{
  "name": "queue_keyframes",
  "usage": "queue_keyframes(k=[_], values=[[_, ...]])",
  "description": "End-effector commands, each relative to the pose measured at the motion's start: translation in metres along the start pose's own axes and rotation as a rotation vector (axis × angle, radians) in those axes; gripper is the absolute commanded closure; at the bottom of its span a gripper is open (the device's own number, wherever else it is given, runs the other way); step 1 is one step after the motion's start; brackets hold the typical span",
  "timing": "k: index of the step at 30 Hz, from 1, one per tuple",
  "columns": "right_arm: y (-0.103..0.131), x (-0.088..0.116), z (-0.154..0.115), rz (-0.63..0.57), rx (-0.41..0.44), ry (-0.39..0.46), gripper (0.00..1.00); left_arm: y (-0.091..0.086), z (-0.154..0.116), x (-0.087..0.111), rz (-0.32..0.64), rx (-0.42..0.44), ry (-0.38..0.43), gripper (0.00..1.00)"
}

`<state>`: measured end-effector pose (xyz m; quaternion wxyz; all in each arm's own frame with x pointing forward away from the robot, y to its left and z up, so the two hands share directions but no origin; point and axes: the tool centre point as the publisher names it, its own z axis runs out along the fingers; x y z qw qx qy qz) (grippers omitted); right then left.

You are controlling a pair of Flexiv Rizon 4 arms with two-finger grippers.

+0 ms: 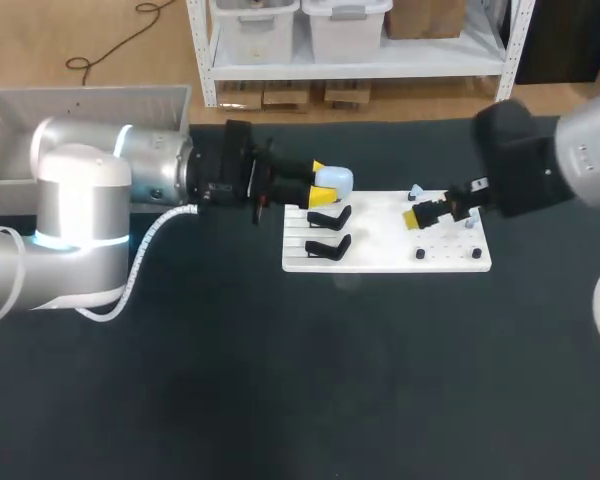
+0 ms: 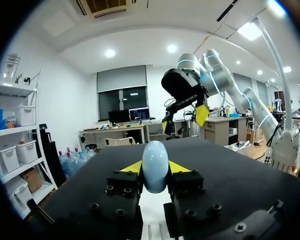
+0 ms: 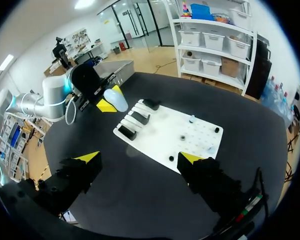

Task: Pick up each earbud case from the left stands, insert the matching earbuds, close the lid, and place the case in the box.

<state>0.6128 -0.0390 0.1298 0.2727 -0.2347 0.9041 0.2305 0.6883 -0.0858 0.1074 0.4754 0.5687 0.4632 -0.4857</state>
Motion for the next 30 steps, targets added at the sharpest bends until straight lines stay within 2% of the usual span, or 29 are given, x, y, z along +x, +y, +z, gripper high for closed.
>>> queue_keyframes(k=[1, 6, 14, 19, 30], values=[[0.006, -0.006, 0.007, -0.004, 0.004, 0.004, 0.00, 0.005, 0.001, 0.000, -0.001, 0.011, 0.002, 1.00], [0.018, -0.019, 0.016, -0.028, 0.020, 0.035, 0.00, 0.005, 0.001, 0.000, -0.001, 0.011, 0.002, 1.00], [0.022, -0.040, 0.039, 0.014, 0.017, 0.123, 0.00, 0.005, 0.001, 0.000, -0.001, 0.011, 0.002, 1.00], [0.024, -0.045, 0.048, 0.015, 0.013, 0.172, 0.00, 0.005, 0.000, 0.001, -0.005, 0.008, -0.004, 1.00], [0.024, -0.051, 0.057, 0.001, 0.035, 0.190, 0.00, 0.007, 0.001, 0.003, -0.002, 0.012, -0.034, 1.00]])
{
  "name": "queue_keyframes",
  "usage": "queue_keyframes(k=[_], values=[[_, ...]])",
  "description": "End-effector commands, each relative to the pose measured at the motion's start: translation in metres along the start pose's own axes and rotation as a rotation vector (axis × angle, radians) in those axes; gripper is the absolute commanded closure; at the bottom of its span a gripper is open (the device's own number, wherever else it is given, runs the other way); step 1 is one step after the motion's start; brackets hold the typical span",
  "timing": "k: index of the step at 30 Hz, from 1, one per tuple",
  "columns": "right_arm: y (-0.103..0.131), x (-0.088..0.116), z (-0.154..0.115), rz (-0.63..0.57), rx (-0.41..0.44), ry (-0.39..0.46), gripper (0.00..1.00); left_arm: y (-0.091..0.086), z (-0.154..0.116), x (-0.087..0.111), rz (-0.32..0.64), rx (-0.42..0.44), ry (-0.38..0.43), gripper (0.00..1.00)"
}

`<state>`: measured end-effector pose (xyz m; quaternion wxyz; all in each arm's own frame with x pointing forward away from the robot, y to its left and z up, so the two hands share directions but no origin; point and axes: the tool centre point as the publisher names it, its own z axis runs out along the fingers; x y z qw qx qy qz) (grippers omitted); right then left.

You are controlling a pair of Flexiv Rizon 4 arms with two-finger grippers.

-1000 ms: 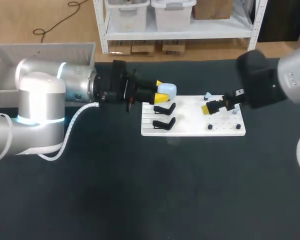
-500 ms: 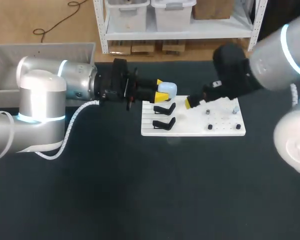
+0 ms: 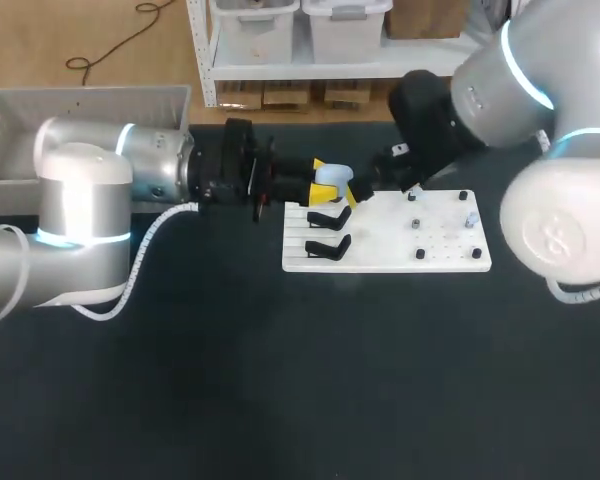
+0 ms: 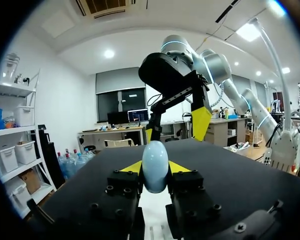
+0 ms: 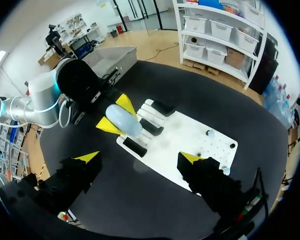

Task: Pick up each earbud case from the left stands, insert the matching earbuds, close the lid, and place the case in the box.

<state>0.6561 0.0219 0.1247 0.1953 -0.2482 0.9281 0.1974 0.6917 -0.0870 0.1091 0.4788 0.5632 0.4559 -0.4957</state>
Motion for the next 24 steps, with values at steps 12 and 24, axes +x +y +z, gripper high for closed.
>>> queue_keyframes(k=[12, 24], values=[[0.001, -0.011, 0.012, 0.009, 0.014, 0.018, 0.00, 0.005, 0.003, 0.004, 0.006, 0.002, -0.012, 1.00], [-0.005, -0.017, 0.019, 0.018, 0.040, 0.044, 0.00, 0.005, 0.003, 0.004, 0.006, 0.002, -0.012, 1.00]])
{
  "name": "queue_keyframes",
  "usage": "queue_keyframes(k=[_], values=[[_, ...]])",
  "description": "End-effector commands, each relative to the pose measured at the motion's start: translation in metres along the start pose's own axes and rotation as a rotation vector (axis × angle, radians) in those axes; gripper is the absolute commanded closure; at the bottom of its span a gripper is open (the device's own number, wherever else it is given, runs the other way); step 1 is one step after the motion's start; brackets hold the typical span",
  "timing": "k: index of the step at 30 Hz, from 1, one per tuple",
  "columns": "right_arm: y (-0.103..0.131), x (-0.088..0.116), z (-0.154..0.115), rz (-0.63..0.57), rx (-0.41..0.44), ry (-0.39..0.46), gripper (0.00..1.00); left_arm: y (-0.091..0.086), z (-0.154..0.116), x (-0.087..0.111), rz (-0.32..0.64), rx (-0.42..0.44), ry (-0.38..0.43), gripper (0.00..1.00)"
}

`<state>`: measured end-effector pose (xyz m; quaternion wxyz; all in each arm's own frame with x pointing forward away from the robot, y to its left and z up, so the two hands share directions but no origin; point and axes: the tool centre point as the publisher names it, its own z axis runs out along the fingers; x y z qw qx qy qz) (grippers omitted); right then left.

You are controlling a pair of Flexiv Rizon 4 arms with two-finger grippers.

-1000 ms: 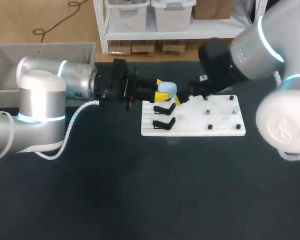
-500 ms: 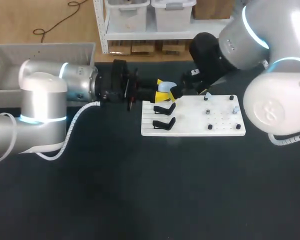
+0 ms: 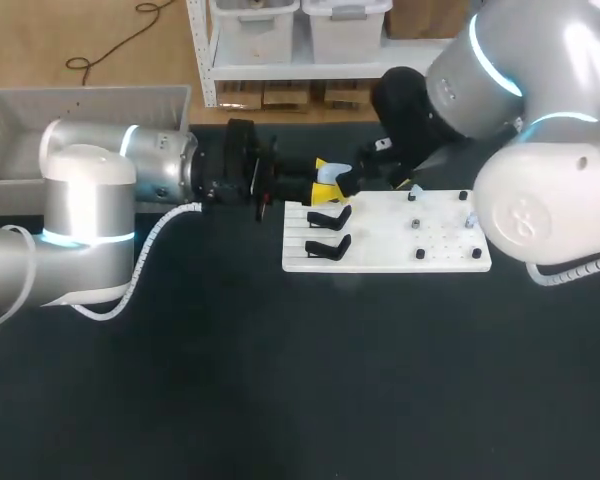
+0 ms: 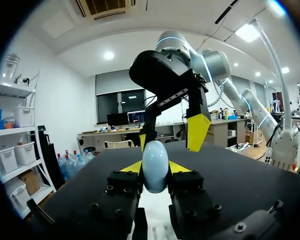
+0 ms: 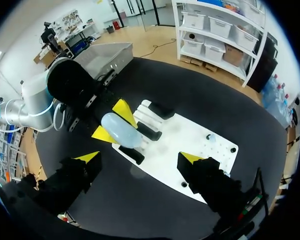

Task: Pick up each earbud case from the left stands, insert the matching earbuds, close the lid, and place the case in the box.

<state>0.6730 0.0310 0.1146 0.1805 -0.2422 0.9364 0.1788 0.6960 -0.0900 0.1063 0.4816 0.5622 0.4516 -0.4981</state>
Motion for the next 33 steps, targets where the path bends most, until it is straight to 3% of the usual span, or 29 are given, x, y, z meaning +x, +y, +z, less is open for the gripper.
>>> queue_keyframes(k=[1, 33], values=[[-0.001, -0.005, 0.002, 0.007, 0.009, 0.006, 0.00, 0.000, 0.000, 0.001, 0.001, 0.000, -0.002, 1.00], [-0.010, -0.026, 0.003, 0.043, 0.027, -0.020, 0.00, 0.000, 0.000, 0.001, 0.001, 0.000, -0.002, 1.00]])
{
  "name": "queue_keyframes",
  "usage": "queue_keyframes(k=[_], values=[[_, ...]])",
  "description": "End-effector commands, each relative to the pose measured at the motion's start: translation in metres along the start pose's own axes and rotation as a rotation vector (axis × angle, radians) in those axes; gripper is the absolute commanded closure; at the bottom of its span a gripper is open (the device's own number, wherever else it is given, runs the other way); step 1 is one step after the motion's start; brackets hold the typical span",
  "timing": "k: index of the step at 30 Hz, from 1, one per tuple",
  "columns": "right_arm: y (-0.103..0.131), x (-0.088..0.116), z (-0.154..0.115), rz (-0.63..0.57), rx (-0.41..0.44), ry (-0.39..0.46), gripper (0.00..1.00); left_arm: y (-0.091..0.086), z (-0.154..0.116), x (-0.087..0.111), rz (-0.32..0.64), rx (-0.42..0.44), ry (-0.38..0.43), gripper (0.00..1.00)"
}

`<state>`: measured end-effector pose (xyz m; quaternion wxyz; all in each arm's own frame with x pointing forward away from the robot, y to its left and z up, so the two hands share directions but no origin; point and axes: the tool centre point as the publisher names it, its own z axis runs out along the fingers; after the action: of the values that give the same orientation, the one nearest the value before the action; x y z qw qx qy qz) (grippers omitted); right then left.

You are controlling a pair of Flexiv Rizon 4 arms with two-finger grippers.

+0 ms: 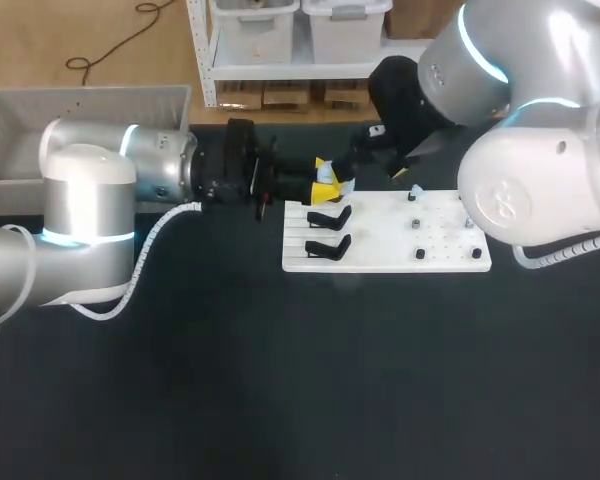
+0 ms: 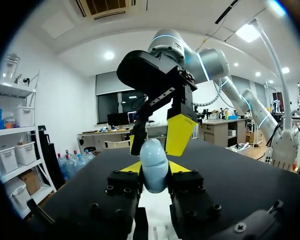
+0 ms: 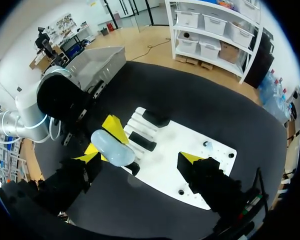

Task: Pick up each earbud case from the left stands, insert the matching earbuds, close the lid, and place the case in the box.

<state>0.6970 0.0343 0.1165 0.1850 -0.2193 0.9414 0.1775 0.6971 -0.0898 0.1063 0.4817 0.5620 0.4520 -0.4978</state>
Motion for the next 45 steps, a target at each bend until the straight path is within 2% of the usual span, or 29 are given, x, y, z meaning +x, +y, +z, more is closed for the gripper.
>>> queue_keyframes(k=[1, 9, 14, 19, 27, 30, 36, 45], values=[[-0.001, -0.006, -0.003, 0.000, 0.014, -0.008, 0.00, -0.001, 0.000, 0.001, 0.001, 0.001, -0.002, 1.00], [0.000, -0.014, -0.017, 0.000, 0.033, -0.056, 0.00, -0.001, 0.000, 0.001, 0.001, 0.001, -0.002, 1.00], [0.001, -0.011, -0.035, -0.025, 0.140, -0.124, 0.00, -0.001, 0.000, 0.001, 0.001, 0.001, -0.002, 1.00], [-0.015, 0.004, -0.047, -0.042, 0.203, -0.126, 0.00, -0.001, 0.000, 0.001, 0.001, 0.001, -0.002, 1.00], [-0.062, 0.030, -0.064, -0.011, 0.288, -0.045, 0.00, -0.001, 0.000, 0.001, 0.001, 0.001, -0.002, 1.00], [-0.080, 0.040, -0.068, -0.003, 0.329, 0.019, 0.00, -0.001, 0.000, 0.001, 0.001, 0.001, -0.002, 1.00], [-0.113, 0.064, -0.054, -0.006, 0.406, 0.222, 0.00, -0.001, 0.000, 0.001, 0.001, 0.001, -0.002, 1.00], [-0.140, 0.086, -0.032, -0.027, 0.465, 0.357, 0.00, -0.001, 0.000, 0.001, 0.001, 0.001, -0.002, 1.00]])
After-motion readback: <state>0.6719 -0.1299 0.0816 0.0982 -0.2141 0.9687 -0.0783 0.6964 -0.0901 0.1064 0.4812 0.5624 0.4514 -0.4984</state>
